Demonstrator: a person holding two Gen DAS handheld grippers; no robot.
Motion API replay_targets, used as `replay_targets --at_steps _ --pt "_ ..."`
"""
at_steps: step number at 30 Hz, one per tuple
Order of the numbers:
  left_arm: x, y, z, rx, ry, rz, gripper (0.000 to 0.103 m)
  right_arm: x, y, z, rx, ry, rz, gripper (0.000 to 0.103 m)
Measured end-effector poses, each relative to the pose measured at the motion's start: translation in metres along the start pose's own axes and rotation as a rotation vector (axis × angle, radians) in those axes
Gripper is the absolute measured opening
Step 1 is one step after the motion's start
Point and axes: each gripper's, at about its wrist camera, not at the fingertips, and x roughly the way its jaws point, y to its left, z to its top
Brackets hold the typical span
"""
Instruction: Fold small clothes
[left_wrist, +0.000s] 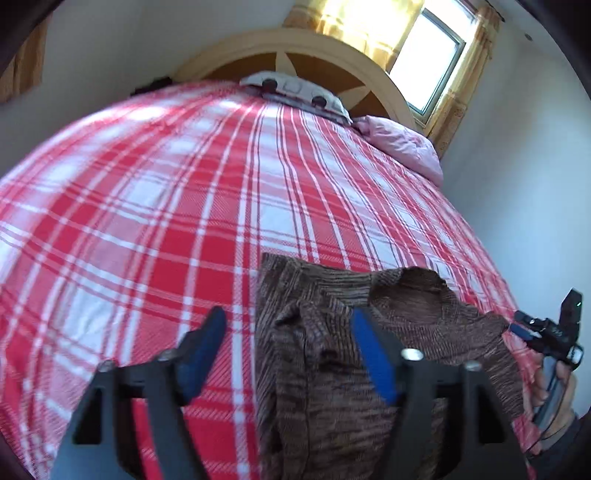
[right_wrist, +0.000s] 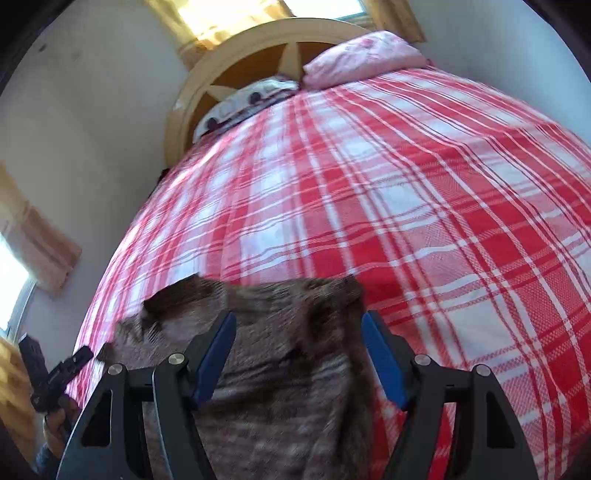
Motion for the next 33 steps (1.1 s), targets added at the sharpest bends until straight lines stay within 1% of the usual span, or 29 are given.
replay_targets --at_steps 2,3,5,6,7,10,12,13,14,15,16,17,19,20,22,24,26,27,28,30,31,32,33 --pt "-0.005 -0.008 -0.007 0.047 0.027 0.001 0.078 -0.003 0.021 -0.011 -0.066 0.049 0.091 0.071" --pt "-0.005 -0.017 -0.015 0.085 0.062 0.006 0.078 0.002 0.036 -0.019 -0.099 0.105 0.14 0.071" --pt "0.002 -0.028 -0.028 0.148 0.122 0.032 0.079 0.017 0.058 -0.033 -0.146 0.214 0.197 0.071" --pt "0.007 -0.034 -0.034 0.183 0.149 0.054 0.079 0.025 0.068 -0.039 -0.169 0.261 0.211 0.071" --pt "0.01 -0.038 -0.039 0.213 0.16 0.07 0.079 0.035 0.079 -0.047 -0.202 0.306 0.218 0.071" --pt "0.02 -0.046 -0.036 0.275 0.152 0.134 0.079 0.059 0.099 -0.051 -0.266 0.336 0.186 0.071" --pt "0.032 -0.046 -0.026 0.292 0.163 0.164 0.079 0.075 0.103 -0.044 -0.249 0.364 0.177 0.071" --pt "0.04 -0.043 -0.017 0.293 0.145 0.212 0.079 0.083 0.103 -0.035 -0.234 0.341 0.159 0.071" --pt "0.043 -0.037 -0.008 0.28 0.117 0.24 0.079 0.083 0.104 -0.025 -0.222 0.306 0.148 0.071" --pt "0.044 -0.031 0.0 0.26 0.098 0.251 0.079 0.082 0.103 -0.013 -0.199 0.258 0.15 0.071" --pt "0.045 -0.022 0.01 0.221 0.077 0.268 0.079 0.078 0.102 -0.004 -0.178 0.22 0.166 0.071" --pt "0.044 -0.012 0.019 0.179 0.056 0.291 0.079 0.073 0.101 0.006 -0.157 0.163 0.185 0.071" --pt "0.037 0.01 0.035 0.089 0.005 0.33 0.079 0.06 0.098 0.018 -0.13 0.066 0.176 0.071" --pt "0.033 0.018 0.038 0.056 -0.007 0.339 0.079 0.054 0.094 0.021 -0.12 0.032 0.159 0.071" --pt "0.024 0.023 0.033 0.028 -0.015 0.323 0.079 0.047 0.09 0.02 -0.125 0.016 0.156 0.071" --pt "0.014 0.017 0.02 0.055 -0.004 0.299 0.079 0.036 0.086 0.009 -0.16 -0.002 0.133 0.071" --pt "0.008 -0.003 0.002 0.141 0.026 0.256 0.08 0.03 0.085 -0.001 -0.188 0.024 0.155 0.071" --pt "0.008 -0.014 -0.008 0.194 0.049 0.245 0.085 0.03 0.085 -0.005 -0.201 0.057 0.175 0.071" --pt "0.012 -0.026 -0.018 0.259 0.089 0.241 0.088 0.033 0.086 -0.012 -0.224 0.11 0.184 0.071" --pt "0.022 -0.047 -0.034 0.372 0.156 0.233 0.088 0.042 0.09 -0.023 -0.273 0.18 0.146 0.071" --pt "0.027 -0.053 -0.038 0.4 0.172 0.228 0.088 0.045 0.089 -0.027 -0.291 0.208 0.124 0.071" --pt "0.03 -0.057 -0.038 0.416 0.18 0.232 0.088 0.053 0.089 -0.031 -0.304 0.257 0.097 0.071" --pt "0.038 -0.06 -0.038 0.432 0.192 0.245 0.092 0.062 0.087 -0.032 -0.303 0.304 0.064 0.071"
